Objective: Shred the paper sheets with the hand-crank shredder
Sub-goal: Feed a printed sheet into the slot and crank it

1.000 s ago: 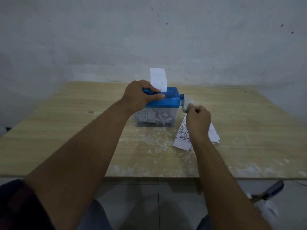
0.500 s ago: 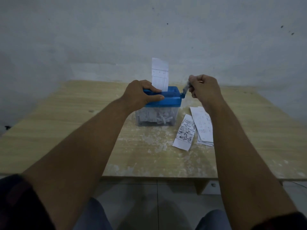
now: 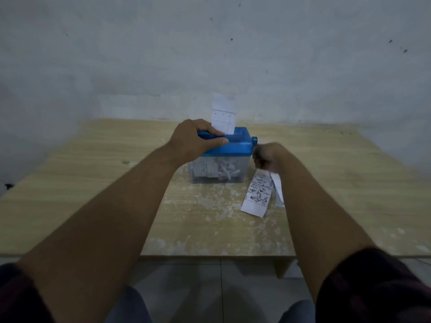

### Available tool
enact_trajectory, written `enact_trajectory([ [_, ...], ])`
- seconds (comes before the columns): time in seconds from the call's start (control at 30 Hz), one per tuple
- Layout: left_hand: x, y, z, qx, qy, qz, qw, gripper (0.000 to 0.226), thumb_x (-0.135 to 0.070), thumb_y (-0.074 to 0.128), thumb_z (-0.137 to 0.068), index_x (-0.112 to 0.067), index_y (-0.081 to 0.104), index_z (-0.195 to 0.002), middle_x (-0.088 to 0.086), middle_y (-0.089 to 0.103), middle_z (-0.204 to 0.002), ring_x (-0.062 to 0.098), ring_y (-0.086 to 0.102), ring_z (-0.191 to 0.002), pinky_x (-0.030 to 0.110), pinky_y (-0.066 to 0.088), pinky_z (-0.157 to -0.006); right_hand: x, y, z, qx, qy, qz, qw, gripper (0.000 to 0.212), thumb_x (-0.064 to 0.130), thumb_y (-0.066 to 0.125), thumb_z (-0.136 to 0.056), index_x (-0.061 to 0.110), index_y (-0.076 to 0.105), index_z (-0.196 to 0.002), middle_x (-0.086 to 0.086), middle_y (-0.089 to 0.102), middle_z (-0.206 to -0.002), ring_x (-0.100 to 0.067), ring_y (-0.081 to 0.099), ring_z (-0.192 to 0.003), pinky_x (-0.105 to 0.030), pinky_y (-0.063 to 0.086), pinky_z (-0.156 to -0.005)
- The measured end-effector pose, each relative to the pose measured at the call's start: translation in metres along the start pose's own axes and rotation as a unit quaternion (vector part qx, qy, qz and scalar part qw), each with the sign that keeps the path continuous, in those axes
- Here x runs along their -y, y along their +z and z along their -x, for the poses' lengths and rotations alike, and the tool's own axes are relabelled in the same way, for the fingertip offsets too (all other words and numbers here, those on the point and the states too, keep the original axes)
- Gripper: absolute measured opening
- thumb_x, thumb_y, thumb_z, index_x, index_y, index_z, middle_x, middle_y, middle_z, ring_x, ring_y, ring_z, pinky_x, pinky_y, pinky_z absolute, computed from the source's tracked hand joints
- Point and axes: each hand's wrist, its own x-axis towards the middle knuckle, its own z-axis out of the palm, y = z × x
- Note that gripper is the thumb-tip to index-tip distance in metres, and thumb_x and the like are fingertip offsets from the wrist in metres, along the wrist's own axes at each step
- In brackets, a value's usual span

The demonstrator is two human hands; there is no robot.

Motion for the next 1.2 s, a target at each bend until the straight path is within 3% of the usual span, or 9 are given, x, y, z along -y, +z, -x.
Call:
enact_trajectory([
  [0.07,0.001,0.005,0.001,-0.022,0.004,0.003,1.0,0.021,-0.048,0.089,-0.082,-0.03,0.085,-0.091,-0.014,0.077,-0.094,0.002,0.07,-0.092,0.012,0.051,-0.075,-0.026,0.005,0.004,-0.011,0.003,-0.028,1.0,0.033,0.013,0.059,-0.102,0.01,0.057,-0.069,-0.004,0.048,-0.06,-0.017,0.04,-0.05,-0.03,0.036,-0.048],
  [0.2,0.002,0.01,0.001,-0.032,0.016,0.021,0.999,0.021,-0.045,0.09,-0.082,-0.028,0.086,-0.093,-0.016,0.078,-0.093,0.0,0.071,-0.092,0.011,0.051,-0.075,-0.051,0.013,0.038,-0.153,-0.101,0.061,0.981,0.033,0.024,0.058,-0.094,0.008,0.052,-0.065,-0.006,0.049,-0.06,-0.02,0.042,-0.057,-0.028,0.034,-0.051],
  [0.33,0.003,0.008,-0.001,-0.011,0.003,0.034,0.999,0.022,-0.042,0.09,-0.082,-0.023,0.087,-0.092,-0.015,0.078,-0.093,0.001,0.072,-0.093,0.01,0.05,-0.074,-0.052,0.015,0.073,-0.2,-0.168,-0.023,0.965,0.033,0.025,0.061,-0.09,-0.005,0.059,-0.076,-0.008,0.054,-0.066,-0.019,0.045,-0.061,-0.032,0.036,-0.058],
  [0.47,0.006,0.007,-0.003,-0.005,0.0,0.031,0.999,0.022,-0.044,0.089,-0.082,-0.024,0.087,-0.091,-0.013,0.077,-0.091,0.003,0.07,-0.092,0.01,0.048,-0.073,-0.02,0.005,0.089,-0.155,-0.189,-0.093,0.965,0.029,0.029,0.059,-0.096,0.002,0.069,-0.094,-0.001,0.062,-0.069,-0.017,0.05,-0.062,-0.042,0.042,-0.066],
  [0.57,0.005,0.004,-0.004,0.002,-0.006,0.027,1.0,0.022,-0.044,0.09,-0.081,-0.025,0.087,-0.092,-0.013,0.073,-0.092,0.001,0.066,-0.092,0.01,0.046,-0.076,0.004,-0.006,0.091,-0.118,-0.233,-0.061,0.963,0.023,0.028,0.058,-0.104,0.011,0.071,-0.097,0.005,0.065,-0.068,-0.011,0.052,-0.059,-0.036,0.044,-0.069],
  [0.77,0.005,0.002,-0.004,0.011,-0.01,0.017,1.0,0.022,-0.051,0.089,-0.08,-0.035,0.087,-0.094,-0.009,0.078,-0.113,0.01,0.07,-0.11,0.033,0.058,-0.095,0.031,-0.011,0.061,-0.094,-0.308,-0.033,0.946,0.032,0.033,0.058,-0.107,0.002,0.067,-0.107,0.009,0.066,-0.064,-0.011,0.052,-0.06,-0.032,0.046,-0.067],
  [0.97,0.007,0.003,-0.002,-0.001,-0.008,0.008,1.0,0.02,-0.055,0.087,-0.08,-0.039,0.086,-0.092,-0.009,0.077,-0.112,0.009,0.068,-0.111,0.027,0.052,-0.095,0.029,-0.005,0.017,-0.096,-0.31,0.036,0.945,0.02,0.028,0.057,-0.108,0.014,0.057,-0.093,0.004,0.071,-0.069,-0.008,0.061,-0.063,-0.034,0.048,-0.071],
  [1.1,0.007,0.007,0.001,-0.012,0.016,0.019,1.0,0.014,-0.043,0.088,-0.085,-0.031,0.087,-0.092,-0.019,0.078,-0.096,-0.002,0.069,-0.096,0.012,0.05,-0.079,0.02,0.0,0.01,-0.107,-0.314,0.044,0.942,0.019,0.025,0.054,-0.11,0.014,0.054,-0.093,0.005,0.07,-0.072,0.0,0.056,-0.056,-0.029,0.047,-0.068],
  [1.2,0.005,0.008,0.002,-0.014,0.022,0.032,0.999,0.015,-0.035,0.089,-0.086,-0.023,0.087,-0.094,-0.018,0.079,-0.096,-0.005,0.07,-0.094,0.008,0.051,-0.074,0.016,-0.001,0.005,-0.113,-0.3,0.075,0.944,0.019,0.028,0.056,-0.109,0.015,0.056,-0.094,0.002,0.069,-0.078,-0.006,0.057,-0.063,-0.031,0.048,-0.07],
])
